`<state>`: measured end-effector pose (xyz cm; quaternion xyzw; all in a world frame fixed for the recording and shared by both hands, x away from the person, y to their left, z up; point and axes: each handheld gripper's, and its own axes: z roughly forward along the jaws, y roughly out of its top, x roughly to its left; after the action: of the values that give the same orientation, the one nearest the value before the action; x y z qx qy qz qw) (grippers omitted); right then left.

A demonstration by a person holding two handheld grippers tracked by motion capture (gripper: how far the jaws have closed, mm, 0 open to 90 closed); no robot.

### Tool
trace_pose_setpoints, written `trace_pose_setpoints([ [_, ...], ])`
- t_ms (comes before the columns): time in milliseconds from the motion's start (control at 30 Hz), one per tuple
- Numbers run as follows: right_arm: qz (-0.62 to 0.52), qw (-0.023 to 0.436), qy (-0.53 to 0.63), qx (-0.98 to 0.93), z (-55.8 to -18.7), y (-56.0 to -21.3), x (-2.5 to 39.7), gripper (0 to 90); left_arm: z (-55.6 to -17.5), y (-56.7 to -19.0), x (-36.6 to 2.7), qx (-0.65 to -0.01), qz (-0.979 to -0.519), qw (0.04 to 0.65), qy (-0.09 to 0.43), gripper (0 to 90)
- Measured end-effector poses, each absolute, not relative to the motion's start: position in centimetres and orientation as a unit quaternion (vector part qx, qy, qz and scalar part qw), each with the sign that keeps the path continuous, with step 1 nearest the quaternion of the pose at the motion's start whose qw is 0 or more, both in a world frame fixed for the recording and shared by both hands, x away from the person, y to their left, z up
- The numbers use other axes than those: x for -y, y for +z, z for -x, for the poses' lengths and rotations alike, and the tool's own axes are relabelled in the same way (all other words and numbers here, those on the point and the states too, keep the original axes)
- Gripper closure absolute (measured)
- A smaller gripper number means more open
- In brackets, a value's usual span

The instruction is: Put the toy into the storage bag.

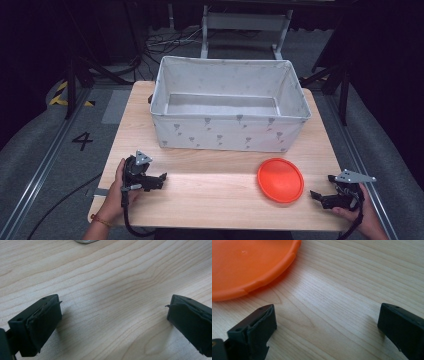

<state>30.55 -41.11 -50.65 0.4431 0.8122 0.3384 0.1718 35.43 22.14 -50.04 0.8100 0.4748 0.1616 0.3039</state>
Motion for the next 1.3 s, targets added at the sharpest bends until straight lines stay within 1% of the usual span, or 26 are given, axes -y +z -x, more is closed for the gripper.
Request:
trace_pose_setpoints([
  [267,-0.444,0.173,0.337,-0.812,-30.8,-50.7,41.1,0.9,-34.9,-50.0,-22.4,-0.469,-0.813,0.304,0.163,0.3],
  [433,-0.449,0.173,0.335,-0.81,-31.0,-50.7,41.0,0.3,-34.5,-50.0,-22.9,-0.437,-0.831,0.313,0.148,0.3],
  [600,-0.451,0.172,0.332,-0.81,-31.0,-50.6,41.1,0.8,-34.5,-50.0,-23.3,-0.425,-0.838,0.311,0.144,0.3],
  [633,-0.452,0.172,0.332,-0.81,-31.0,-50.6,41.1,2.5,-34.5,-50.0,-23.3,-0.422,-0.839,0.314,0.144,0.2],
  [667,-0.454,0.171,0.334,-0.808,-31.0,-50.5,41.1,7.3,-34.6,-50.0,-23.4,-0.419,-0.841,0.312,0.143,0.1],
  [700,-0.458,0.175,0.335,-0.805,-31.0,-50.3,41.2,15.7,-34.6,-50.0,-23.4,-0.417,-0.841,0.313,0.142,0.1],
  [733,-0.458,0.176,0.336,-0.804,-31.0,-50.2,41.2,20.9,-34.6,-50.0,-23.5,-0.415,-0.842,0.313,0.143,0.2],
  [767,-0.452,0.171,0.337,-0.808,-31.0,-49.9,41.1,19.7,-34.6,-50.0,-23.5,-0.415,-0.842,0.313,0.143,0.2],
  [800,-0.448,0.171,0.337,-0.81,-30.9,-49.8,41.1,14.9,-34.6,-50.0,-23.5,-0.414,-0.843,0.314,0.143,0.2],
  [867,-0.443,0.172,0.343,-0.81,-30.9,-49.4,40.9,19.4,-34.7,-50.0,-23.5,-0.413,-0.843,0.314,0.143,0.2],
  [900,-0.439,0.172,0.345,-0.812,-30.9,-49.0,40.7,16.6,-34.7,-50.0,-23.5,-0.413,-0.843,0.314,0.143,0.2],
  [933,-0.432,0.173,0.345,-0.815,-30.9,-48.7,40.5,16.5,-34.7,-50.0,-23.5,-0.413,-0.843,0.314,0.143,0.2],
  [967,-0.427,0.174,0.348,-0.817,-30.9,-48.3,40.3,18.4,-34.7,-50.0,-23.5,-0.413,-0.843,0.314,0.143,0.2],
  [1000,-0.425,0.173,0.351,-0.816,-30.9,-48.0,40.1,16.5,-34.7,-50.0,-23.5,-0.413,-0.843,0.314,0.143,0.2],
  [1033,-0.425,0.173,0.351,-0.816,-30.9,-48.0,40.1,16.5,-34.7,-50.0,-23.5,-0.413,-0.843,0.314,0.143,0.2],
  [1067,-0.414,0.17,0.361,-0.818,-30.9,-47.2,39.7,17.4,-34.7,-50.0,-23.5,-0.413,-0.843,0.314,0.143,0.2],
  [1133,-0.407,0.172,0.361,-0.821,-31.1,-46.7,39.2,16.1,-34.6,-50.0,-23.5,-0.414,-0.843,0.313,0.142,0.2],
  [1300,-0.384,0.161,0.361,-0.834,-32.0,-45.8,37.4,17.5,-34.6,-50.0,-23.5,-0.413,-0.843,0.313,0.143,0.2],
])
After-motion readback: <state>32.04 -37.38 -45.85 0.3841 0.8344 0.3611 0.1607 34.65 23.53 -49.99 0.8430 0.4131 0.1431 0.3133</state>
